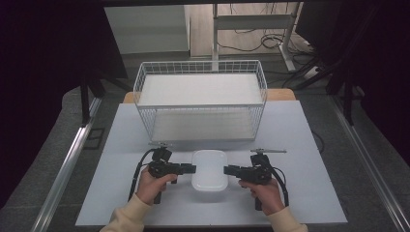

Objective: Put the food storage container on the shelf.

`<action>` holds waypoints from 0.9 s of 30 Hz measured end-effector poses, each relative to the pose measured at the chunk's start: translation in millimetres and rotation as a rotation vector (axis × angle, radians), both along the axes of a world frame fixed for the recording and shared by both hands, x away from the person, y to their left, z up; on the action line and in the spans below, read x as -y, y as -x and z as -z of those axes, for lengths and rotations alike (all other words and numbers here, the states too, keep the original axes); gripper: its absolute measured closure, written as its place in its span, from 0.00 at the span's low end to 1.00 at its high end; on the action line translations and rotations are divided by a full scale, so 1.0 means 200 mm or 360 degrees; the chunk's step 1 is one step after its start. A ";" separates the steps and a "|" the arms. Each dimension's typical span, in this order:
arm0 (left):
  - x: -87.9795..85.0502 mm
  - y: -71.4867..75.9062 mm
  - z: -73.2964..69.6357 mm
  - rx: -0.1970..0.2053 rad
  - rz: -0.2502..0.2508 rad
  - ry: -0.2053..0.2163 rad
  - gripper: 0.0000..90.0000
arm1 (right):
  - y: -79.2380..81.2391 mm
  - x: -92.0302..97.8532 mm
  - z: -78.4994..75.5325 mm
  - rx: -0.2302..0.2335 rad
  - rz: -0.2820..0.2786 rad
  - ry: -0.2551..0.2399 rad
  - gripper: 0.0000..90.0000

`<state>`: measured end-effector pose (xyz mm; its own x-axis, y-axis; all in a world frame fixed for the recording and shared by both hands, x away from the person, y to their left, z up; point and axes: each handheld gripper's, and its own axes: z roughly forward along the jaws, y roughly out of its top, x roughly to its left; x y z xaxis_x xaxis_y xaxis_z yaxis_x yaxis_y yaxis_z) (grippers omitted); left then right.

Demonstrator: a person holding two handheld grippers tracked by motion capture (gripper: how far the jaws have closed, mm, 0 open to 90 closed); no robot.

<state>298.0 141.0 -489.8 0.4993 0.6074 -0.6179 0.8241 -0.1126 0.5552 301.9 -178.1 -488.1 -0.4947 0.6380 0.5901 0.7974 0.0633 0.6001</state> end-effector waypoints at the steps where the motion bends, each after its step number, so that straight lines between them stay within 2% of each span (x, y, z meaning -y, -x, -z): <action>1: 0.00 0.00 0.00 0.0000 0.0000 0.0000 0.79 | 0.00 0.00 0.00 0.0000 0.0000 0.0000 0.80; 15: -0.01 0.02 -0.02 0.0057 -0.0003 0.0035 0.88 | 0.02 0.03 -0.03 0.0039 -0.0007 -0.0025 0.87; 23: -0.01 0.03 -0.03 0.0082 -0.0003 0.0009 0.88 | 0.03 0.02 -0.04 0.0067 -0.0009 -0.0006 0.88; 27: -0.01 0.03 -0.03 0.0100 -0.0010 0.0026 0.88 | 0.04 0.02 -0.05 0.0096 -0.0013 -0.0002 0.88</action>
